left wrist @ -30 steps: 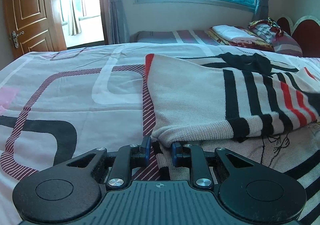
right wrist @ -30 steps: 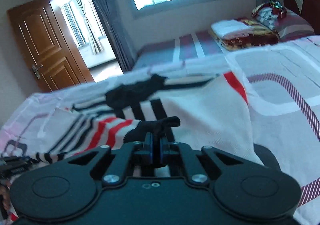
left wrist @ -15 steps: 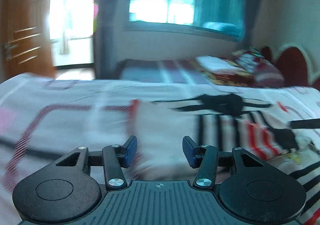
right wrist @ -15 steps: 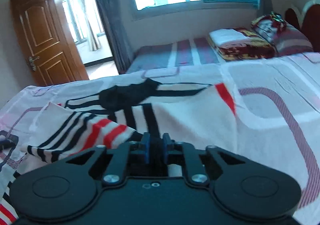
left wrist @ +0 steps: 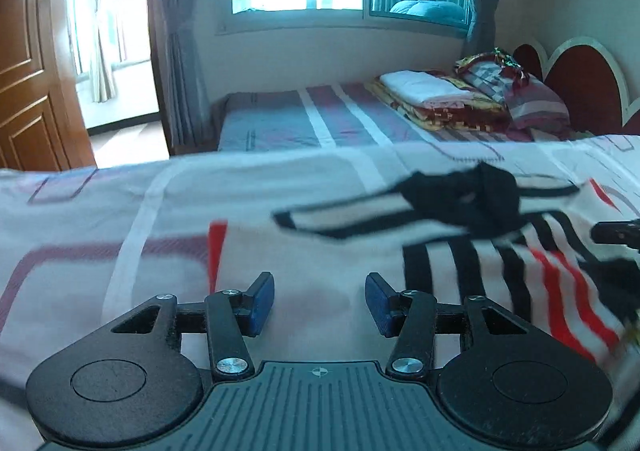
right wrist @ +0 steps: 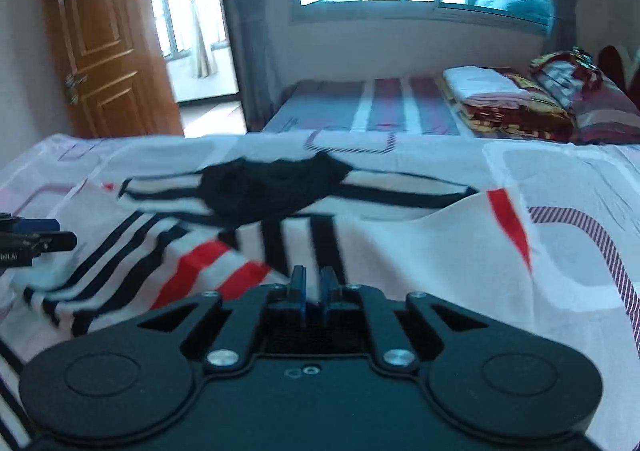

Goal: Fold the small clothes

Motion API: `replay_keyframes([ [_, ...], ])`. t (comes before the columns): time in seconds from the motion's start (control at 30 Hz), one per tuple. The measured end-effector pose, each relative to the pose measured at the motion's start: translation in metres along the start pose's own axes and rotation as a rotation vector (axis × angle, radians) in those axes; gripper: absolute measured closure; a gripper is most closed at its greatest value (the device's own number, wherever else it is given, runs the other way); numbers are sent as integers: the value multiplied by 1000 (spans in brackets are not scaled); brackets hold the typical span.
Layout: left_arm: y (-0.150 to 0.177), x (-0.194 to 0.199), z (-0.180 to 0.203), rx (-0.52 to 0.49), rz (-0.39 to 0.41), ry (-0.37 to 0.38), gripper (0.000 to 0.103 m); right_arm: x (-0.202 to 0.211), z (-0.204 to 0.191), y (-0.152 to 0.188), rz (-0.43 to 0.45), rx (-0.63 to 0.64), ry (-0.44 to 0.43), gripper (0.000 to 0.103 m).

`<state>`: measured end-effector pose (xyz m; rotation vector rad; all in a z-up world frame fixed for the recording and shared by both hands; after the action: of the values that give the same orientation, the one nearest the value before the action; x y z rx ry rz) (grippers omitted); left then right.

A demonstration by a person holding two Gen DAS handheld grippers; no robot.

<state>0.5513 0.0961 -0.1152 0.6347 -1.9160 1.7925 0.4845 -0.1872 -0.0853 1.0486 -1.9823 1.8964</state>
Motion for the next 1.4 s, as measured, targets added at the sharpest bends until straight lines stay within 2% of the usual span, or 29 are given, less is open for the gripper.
replay_keyframes([
  [0.07, -10, -20, -1, 1, -24, 4, 52, -5, 11, -6, 18, -20, 15, 94],
  [0.13, -11, -45, -12, 15, -77, -51, 50, -14, 23, -11, 4, -46, 24, 94],
  [0.17, -9, -49, -17, 55, -68, -38, 41, -18, 27, -12, -6, -54, 26, 95],
  [0.2, -8, -52, -23, 89, -70, -43, 38, -20, 30, -12, -12, -53, 27, 95],
  [0.27, -7, -52, -25, 111, -59, -55, 36, -21, 33, -12, -12, -49, 21, 96],
  [0.33, -7, -49, -21, 87, -55, -73, 36, -19, 36, -11, -5, -54, 21, 97],
  [0.43, -16, -39, -12, 30, -1, -80, 36, -13, 38, -15, 21, -82, -7, 92],
  [0.53, -12, -58, -16, 37, -78, -82, 33, -16, 23, -19, 30, -64, -83, 92],
  [0.57, -9, -61, -21, 78, -70, -70, 29, -18, 16, -20, 26, -48, -99, 91],
  [0.6, -8, -60, -23, 97, -68, -63, 29, -22, 11, -19, 19, -27, -93, 90],
  [0.63, -8, -58, -24, 99, -69, -67, 29, -30, 8, -17, -8, -11, -52, 87],
  [0.7, -11, -44, -21, 101, -51, -103, 29, -47, 13, -11, -83, -19, 43, 92],
  [0.77, -13, -17, -6, 118, 22, -58, 29, -36, 17, -13, -46, -53, 20, 89],
  [0.83, -10, -7, 22, 72, 39, -11, 29, -21, 12, -18, 12, -57, -37, 86],
  [0.9, -4, -9, 57, 19, 26, 42, 29, -22, -5, -20, -8, -53, -140, 86],
  [0.97, 9, -20, 80, -37, -7, 36, 29, -29, -29, -16, -41, -2, -224, 87],
  [1.0, 18, -25, 86, -56, -9, 17, 29, -34, -38, -14, -59, 32, -238, 88],
  [1.03, 23, -23, 85, -52, 21, 15, 27, -41, -46, -9, -91, 75, -219, 90],
  [1.07, 24, -22, 82, -25, 15, 21, 26, -48, -47, -2, -121, 110, -160, 91],
  [1.1, 24, -19, 76, 0, 2, 32, 26, -49, -44, 1, -85, 119, -134, 92],
  [1.17, 21, -13, 70, -14, 2, 5, 26, -50, -38, -2, -88, 114, -47, 92],
  [1.2, 21, -7, 68, -17, 7, -12, 26, -49, -37, -4, -98, 115, -35, 91],
  [1.23, 21, 0, 65, -14, 19, -32, 26, -45, -36, -7, -101, 93, -49, 91],
  [1.33, 29, 9, 60, 11, 3, -35, 26, -24, -39, -13, -21, 62, -125, 86],
  [1.4, 35, 1, 63, -6, -8, -56, 26, -25, -44, -9, -51, 50, -166, 88],
])
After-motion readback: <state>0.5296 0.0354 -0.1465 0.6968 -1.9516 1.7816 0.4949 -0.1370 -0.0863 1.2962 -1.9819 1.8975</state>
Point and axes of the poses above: each gripper's, at about its wrist camera, not at the fingertips, and x roughly against the way its jaws point, z to its right, y to its underside, the point moved 3 cm from there along -x, roughly the way its jaws point, and after that the axes turned 4 degrees about -y, right-handed, at the moved point
